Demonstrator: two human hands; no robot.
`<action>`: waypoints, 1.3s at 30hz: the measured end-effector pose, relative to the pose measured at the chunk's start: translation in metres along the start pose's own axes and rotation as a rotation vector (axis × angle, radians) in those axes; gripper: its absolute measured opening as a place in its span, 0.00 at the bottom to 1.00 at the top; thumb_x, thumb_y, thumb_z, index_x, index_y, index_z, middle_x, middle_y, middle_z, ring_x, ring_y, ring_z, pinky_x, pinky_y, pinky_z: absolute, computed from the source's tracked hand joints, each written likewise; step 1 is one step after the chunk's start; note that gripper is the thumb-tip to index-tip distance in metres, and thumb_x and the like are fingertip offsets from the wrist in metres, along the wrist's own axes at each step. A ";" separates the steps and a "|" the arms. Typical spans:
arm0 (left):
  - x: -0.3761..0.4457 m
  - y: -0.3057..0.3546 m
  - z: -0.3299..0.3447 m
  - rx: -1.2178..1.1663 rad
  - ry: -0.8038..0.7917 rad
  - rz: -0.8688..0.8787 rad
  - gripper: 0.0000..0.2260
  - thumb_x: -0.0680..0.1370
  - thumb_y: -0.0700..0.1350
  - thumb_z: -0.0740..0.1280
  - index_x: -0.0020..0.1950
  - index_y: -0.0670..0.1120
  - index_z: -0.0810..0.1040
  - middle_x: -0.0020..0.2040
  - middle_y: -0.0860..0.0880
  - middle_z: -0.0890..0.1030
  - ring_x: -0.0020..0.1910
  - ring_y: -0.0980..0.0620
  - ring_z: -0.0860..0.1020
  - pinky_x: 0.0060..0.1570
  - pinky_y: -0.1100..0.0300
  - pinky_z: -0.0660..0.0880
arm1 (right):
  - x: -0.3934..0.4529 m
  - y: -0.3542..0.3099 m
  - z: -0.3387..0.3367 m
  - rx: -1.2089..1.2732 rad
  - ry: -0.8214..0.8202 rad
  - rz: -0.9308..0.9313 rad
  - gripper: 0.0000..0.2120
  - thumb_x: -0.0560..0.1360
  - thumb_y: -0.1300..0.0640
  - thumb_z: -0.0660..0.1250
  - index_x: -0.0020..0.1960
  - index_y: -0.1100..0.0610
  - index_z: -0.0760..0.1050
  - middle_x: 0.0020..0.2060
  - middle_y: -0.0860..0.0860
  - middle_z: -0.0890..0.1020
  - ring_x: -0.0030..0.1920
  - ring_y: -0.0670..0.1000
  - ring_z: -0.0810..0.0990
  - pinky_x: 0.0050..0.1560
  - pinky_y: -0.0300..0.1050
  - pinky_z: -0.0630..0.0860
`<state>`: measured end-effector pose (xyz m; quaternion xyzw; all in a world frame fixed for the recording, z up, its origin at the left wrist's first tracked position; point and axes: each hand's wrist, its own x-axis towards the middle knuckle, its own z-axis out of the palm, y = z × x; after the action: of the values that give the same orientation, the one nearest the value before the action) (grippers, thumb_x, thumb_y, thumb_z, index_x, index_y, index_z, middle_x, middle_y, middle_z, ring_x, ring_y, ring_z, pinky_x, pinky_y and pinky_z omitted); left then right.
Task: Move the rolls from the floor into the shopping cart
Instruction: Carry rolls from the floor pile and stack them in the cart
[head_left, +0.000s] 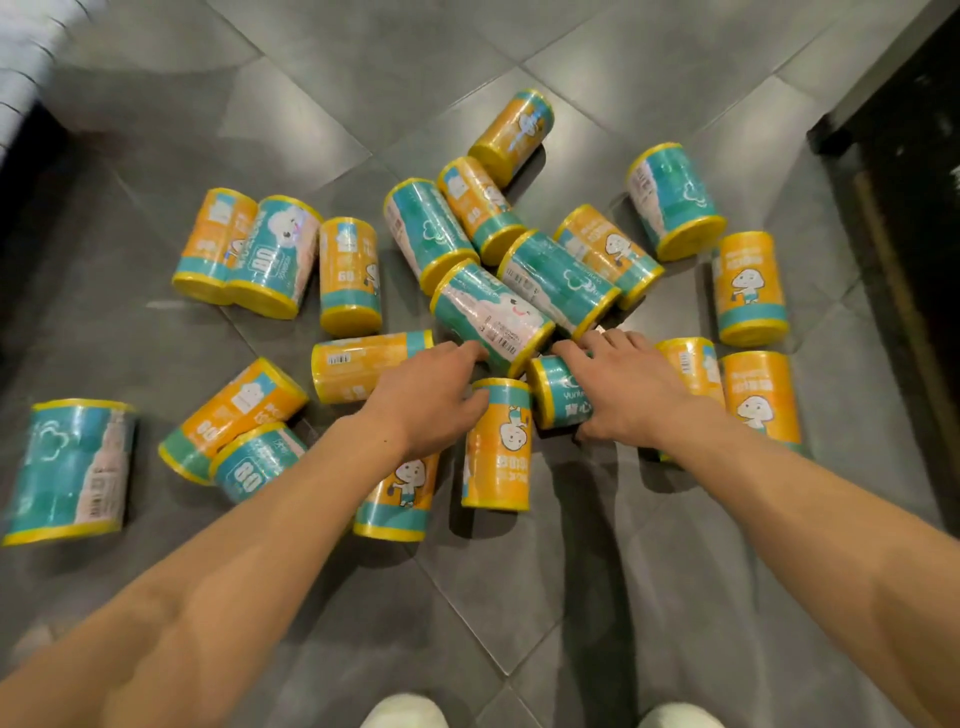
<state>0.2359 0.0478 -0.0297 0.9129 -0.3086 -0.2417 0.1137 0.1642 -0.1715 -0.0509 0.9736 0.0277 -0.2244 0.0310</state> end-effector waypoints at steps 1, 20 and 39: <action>-0.001 0.001 0.003 -0.016 0.007 -0.004 0.19 0.81 0.53 0.62 0.70 0.47 0.71 0.62 0.46 0.78 0.61 0.45 0.77 0.57 0.46 0.77 | 0.000 -0.001 0.000 0.004 0.009 0.005 0.46 0.65 0.38 0.77 0.75 0.48 0.58 0.67 0.54 0.72 0.67 0.58 0.71 0.68 0.55 0.67; -0.003 0.050 0.063 -0.263 -0.028 -0.479 0.48 0.66 0.72 0.72 0.71 0.40 0.61 0.66 0.39 0.75 0.63 0.39 0.76 0.57 0.50 0.75 | -0.045 0.013 -0.034 1.369 0.421 0.424 0.42 0.54 0.41 0.84 0.63 0.48 0.71 0.53 0.45 0.85 0.53 0.48 0.85 0.58 0.56 0.81; -0.013 0.049 -0.018 -1.366 0.306 -0.283 0.25 0.68 0.49 0.78 0.62 0.51 0.76 0.53 0.47 0.85 0.51 0.46 0.85 0.51 0.44 0.83 | -0.073 -0.006 -0.066 1.806 0.393 0.369 0.25 0.70 0.54 0.79 0.64 0.54 0.76 0.51 0.51 0.88 0.50 0.52 0.88 0.53 0.53 0.84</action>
<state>0.2110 0.0188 0.0083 0.6926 0.0527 -0.2626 0.6697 0.1272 -0.1641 0.0402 0.6387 -0.3065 0.0155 -0.7056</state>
